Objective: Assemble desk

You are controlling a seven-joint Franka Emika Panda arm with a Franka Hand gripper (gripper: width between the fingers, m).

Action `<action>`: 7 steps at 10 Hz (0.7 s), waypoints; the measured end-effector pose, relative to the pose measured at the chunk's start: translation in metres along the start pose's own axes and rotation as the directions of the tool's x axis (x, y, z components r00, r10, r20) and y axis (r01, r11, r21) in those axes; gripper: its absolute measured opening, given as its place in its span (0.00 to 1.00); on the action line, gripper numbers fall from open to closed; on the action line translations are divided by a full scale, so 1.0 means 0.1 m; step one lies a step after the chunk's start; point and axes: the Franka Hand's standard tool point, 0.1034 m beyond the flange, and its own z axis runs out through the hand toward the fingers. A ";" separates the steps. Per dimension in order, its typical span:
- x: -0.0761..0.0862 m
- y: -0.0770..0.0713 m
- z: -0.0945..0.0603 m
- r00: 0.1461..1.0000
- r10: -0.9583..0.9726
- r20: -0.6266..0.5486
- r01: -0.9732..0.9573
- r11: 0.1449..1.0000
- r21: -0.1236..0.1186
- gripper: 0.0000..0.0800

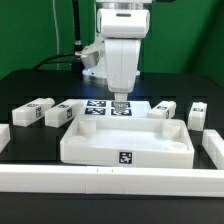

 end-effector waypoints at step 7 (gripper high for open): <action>-0.02 -0.29 0.35 1.000 0.002 -0.011 -0.002 1.000 0.019 0.81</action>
Offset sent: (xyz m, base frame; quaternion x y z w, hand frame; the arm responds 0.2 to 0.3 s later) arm -0.0341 0.0158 -0.0258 0.0077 0.0222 0.0047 0.9997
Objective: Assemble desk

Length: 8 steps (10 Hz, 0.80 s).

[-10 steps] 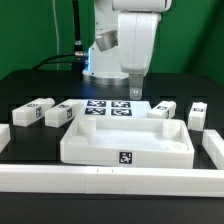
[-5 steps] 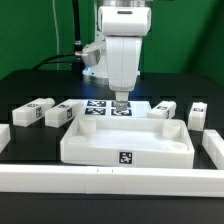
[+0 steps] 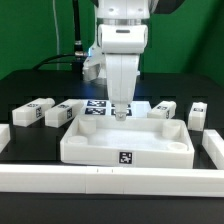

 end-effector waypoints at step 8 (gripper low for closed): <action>-0.08 -0.12 0.30 0.999 0.032 -0.006 -0.032 0.999 0.040 0.69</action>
Offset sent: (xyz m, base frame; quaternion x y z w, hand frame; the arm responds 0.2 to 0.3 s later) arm 0.0026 -0.0001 -0.0217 0.0253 0.0307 0.0058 0.9992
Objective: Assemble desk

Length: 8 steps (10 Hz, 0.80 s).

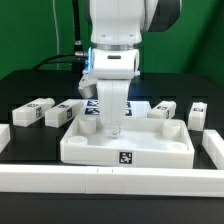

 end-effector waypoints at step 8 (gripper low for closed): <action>0.00 0.00 0.00 1.000 0.000 0.000 0.000 1.000 -0.001 0.07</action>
Offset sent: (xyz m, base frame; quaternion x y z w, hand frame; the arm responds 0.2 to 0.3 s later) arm 0.0000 0.0000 0.0000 0.0000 0.0000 0.0000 1.0000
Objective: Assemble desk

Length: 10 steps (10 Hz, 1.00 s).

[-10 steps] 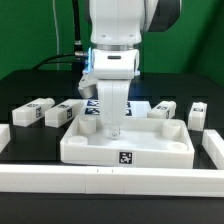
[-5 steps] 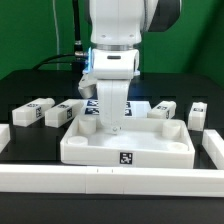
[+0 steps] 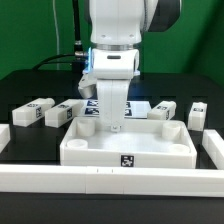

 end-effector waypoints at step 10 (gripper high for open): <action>0.24 0.41 -0.01 0.999 -0.042 -0.017 0.041 0.999 -0.027 0.07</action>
Offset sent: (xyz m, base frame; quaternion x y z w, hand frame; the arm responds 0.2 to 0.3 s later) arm 0.0162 0.0115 -0.0034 0.0063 0.0112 -0.0835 0.9964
